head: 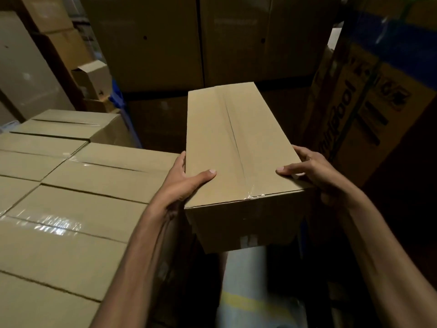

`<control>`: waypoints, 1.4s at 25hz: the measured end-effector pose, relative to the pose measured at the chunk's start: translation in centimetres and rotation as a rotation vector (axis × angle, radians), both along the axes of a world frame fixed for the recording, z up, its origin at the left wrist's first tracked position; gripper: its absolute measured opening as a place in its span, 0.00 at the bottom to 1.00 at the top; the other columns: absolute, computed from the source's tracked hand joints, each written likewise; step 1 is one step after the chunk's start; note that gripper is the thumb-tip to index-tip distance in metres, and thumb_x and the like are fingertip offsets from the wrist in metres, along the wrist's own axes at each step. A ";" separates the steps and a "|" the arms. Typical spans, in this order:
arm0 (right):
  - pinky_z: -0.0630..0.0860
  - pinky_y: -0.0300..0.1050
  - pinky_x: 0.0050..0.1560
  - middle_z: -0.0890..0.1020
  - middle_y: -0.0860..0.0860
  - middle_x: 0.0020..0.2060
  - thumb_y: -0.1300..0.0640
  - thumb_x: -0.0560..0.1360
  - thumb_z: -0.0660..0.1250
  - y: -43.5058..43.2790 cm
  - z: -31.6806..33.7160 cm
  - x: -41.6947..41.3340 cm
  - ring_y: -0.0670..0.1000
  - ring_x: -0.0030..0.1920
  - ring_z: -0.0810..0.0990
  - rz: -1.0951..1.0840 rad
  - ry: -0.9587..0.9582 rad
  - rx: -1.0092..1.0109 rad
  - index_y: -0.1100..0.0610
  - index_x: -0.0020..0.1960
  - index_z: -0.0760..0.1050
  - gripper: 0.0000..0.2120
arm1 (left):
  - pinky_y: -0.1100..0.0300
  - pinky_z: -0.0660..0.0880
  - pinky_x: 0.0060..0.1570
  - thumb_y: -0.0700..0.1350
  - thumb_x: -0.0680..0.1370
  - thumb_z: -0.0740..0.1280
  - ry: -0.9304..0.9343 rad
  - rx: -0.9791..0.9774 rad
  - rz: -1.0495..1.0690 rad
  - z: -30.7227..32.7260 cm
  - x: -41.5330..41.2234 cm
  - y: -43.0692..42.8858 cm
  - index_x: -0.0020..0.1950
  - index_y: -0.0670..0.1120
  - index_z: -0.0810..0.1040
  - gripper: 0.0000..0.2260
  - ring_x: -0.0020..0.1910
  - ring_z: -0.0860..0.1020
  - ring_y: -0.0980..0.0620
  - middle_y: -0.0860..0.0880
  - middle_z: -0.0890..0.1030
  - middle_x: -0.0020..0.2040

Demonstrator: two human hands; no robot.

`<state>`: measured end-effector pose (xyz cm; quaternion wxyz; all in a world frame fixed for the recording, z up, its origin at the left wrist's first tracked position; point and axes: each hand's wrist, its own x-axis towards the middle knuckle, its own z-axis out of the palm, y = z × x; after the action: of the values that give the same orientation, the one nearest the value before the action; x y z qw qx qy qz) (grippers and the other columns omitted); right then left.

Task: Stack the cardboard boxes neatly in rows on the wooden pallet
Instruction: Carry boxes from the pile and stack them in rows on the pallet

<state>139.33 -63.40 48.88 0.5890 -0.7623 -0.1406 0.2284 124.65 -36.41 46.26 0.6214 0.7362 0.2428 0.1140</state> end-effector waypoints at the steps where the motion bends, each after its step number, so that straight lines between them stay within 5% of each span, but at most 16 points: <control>1: 0.81 0.38 0.39 0.84 0.50 0.54 0.66 0.71 0.76 0.9 0.5 2.1 0.47 0.45 0.85 -0.015 0.022 -0.005 0.48 0.67 0.74 0.29 | 0.62 0.77 0.62 0.46 0.72 0.80 0.015 -0.001 0.005 0.3 2.1 1.0 0.71 0.51 0.70 0.31 0.54 0.82 0.63 0.55 0.82 0.60; 4: 0.78 0.37 0.31 0.84 0.50 0.47 0.66 0.70 0.76 4.0 1.4 9.6 0.49 0.41 0.83 -0.017 0.054 -0.059 0.52 0.65 0.76 0.26 | 0.52 0.78 0.63 0.46 0.72 0.80 0.073 -0.042 0.049 1.3 9.0 4.1 0.77 0.45 0.68 0.37 0.57 0.83 0.51 0.47 0.82 0.62; 8: 0.77 0.39 0.35 0.85 0.51 0.50 0.61 0.68 0.77 8.7 1.2 20.5 0.49 0.47 0.82 0.080 0.062 -0.144 0.54 0.63 0.78 0.24 | 0.61 0.79 0.50 0.47 0.73 0.79 0.107 -0.043 0.117 1.3 17.0 7.6 0.73 0.44 0.72 0.32 0.52 0.82 0.54 0.51 0.83 0.53; 11: 0.77 0.43 0.44 0.85 0.52 0.52 0.61 0.70 0.76 13.3 0.5 28.4 0.50 0.50 0.83 0.169 0.051 -0.137 0.53 0.58 0.79 0.18 | 0.61 0.80 0.48 0.47 0.72 0.79 0.095 -0.080 0.214 0.3 22.5 10.6 0.73 0.44 0.73 0.31 0.53 0.83 0.52 0.48 0.84 0.57; 13: 0.75 0.43 0.49 0.84 0.50 0.52 0.61 0.70 0.77 16.9 0.1 33.2 0.49 0.53 0.81 0.253 0.029 -0.145 0.52 0.61 0.76 0.22 | 0.63 0.80 0.43 0.45 0.72 0.80 0.082 -0.120 0.307 -0.3 25.4 12.6 0.71 0.44 0.73 0.30 0.51 0.84 0.53 0.47 0.84 0.57; 18: 0.73 0.48 0.65 0.82 0.48 0.58 0.59 0.67 0.79 26.6 -0.7 41.7 0.50 0.60 0.80 0.518 0.003 -0.194 0.48 0.67 0.74 0.30 | 0.59 0.81 0.47 0.44 0.69 0.82 0.052 -0.207 0.531 -2.0 28.7 16.8 0.70 0.46 0.74 0.32 0.53 0.85 0.51 0.47 0.85 0.58; 22: 0.71 0.40 0.51 0.80 0.44 0.54 0.62 0.72 0.76 34.4 -2.0 44.0 0.44 0.54 0.78 0.707 0.032 -0.173 0.47 0.67 0.71 0.27 | 0.62 0.81 0.49 0.37 0.71 0.79 0.015 -0.232 0.686 -3.1 28.9 19.3 0.65 0.50 0.74 0.26 0.51 0.85 0.55 0.49 0.85 0.55; 28: 0.72 0.39 0.55 0.78 0.46 0.62 0.63 0.71 0.76 44.2 -5.6 45.7 0.46 0.61 0.78 0.915 0.032 -0.136 0.48 0.74 0.69 0.35 | 0.66 0.79 0.47 0.36 0.72 0.79 -0.012 -0.194 0.871 -5.5 28.4 22.9 0.69 0.51 0.70 0.31 0.52 0.81 0.60 0.50 0.82 0.59; 35: 0.64 0.29 0.47 0.71 0.34 0.55 0.63 0.73 0.75 53.1 -9.0 46.7 0.36 0.54 0.69 1.167 -0.006 -0.130 0.44 0.73 0.67 0.33 | 0.60 0.79 0.56 0.32 0.70 0.79 0.004 -0.165 1.119 -7.9 29.2 24.7 0.65 0.53 0.69 0.31 0.52 0.81 0.58 0.55 0.81 0.53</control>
<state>186.04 -10.27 39.84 0.3176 -0.5940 -0.5243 0.5209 153.84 -11.66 38.40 0.5212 0.4444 0.6054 0.4054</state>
